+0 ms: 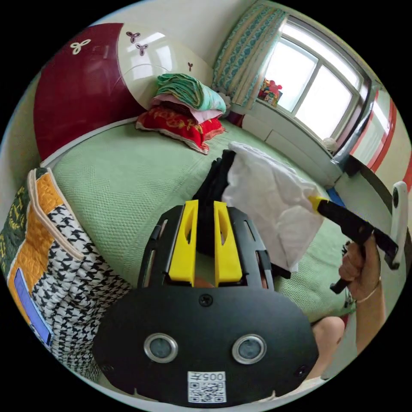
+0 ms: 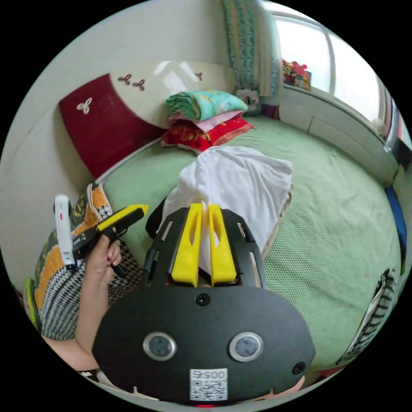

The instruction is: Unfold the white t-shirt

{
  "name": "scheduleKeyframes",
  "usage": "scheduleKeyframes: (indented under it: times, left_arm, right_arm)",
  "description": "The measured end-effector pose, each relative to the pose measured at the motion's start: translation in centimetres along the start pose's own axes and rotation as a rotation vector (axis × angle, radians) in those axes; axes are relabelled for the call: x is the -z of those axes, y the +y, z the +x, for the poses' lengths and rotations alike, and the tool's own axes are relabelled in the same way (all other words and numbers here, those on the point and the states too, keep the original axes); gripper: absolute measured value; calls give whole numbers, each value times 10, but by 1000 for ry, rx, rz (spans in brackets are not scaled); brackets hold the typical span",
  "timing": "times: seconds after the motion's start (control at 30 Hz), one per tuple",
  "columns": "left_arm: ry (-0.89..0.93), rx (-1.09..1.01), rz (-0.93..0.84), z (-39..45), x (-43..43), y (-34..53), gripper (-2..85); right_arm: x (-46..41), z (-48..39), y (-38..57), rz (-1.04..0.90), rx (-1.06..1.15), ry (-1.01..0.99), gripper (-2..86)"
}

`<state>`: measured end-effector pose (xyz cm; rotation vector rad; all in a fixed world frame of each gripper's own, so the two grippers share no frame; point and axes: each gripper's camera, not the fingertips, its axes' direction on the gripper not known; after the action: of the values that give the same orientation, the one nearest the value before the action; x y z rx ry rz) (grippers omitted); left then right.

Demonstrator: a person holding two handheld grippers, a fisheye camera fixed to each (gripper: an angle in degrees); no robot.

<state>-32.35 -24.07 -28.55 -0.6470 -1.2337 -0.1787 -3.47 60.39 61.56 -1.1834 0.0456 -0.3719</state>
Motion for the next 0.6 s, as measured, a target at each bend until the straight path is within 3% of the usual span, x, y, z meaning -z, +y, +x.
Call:
scheduleKeyframes:
  times: [0.17,0.6]
  left_arm:
    - [62,-114,-24,23,-9,-10,79]
    - [116,-190,-100,38,-27,-26,82]
  right_arm:
    - [-4,26,-4,10,-67,9,29]
    - [-51,13,-40,-131,103,-80,131]
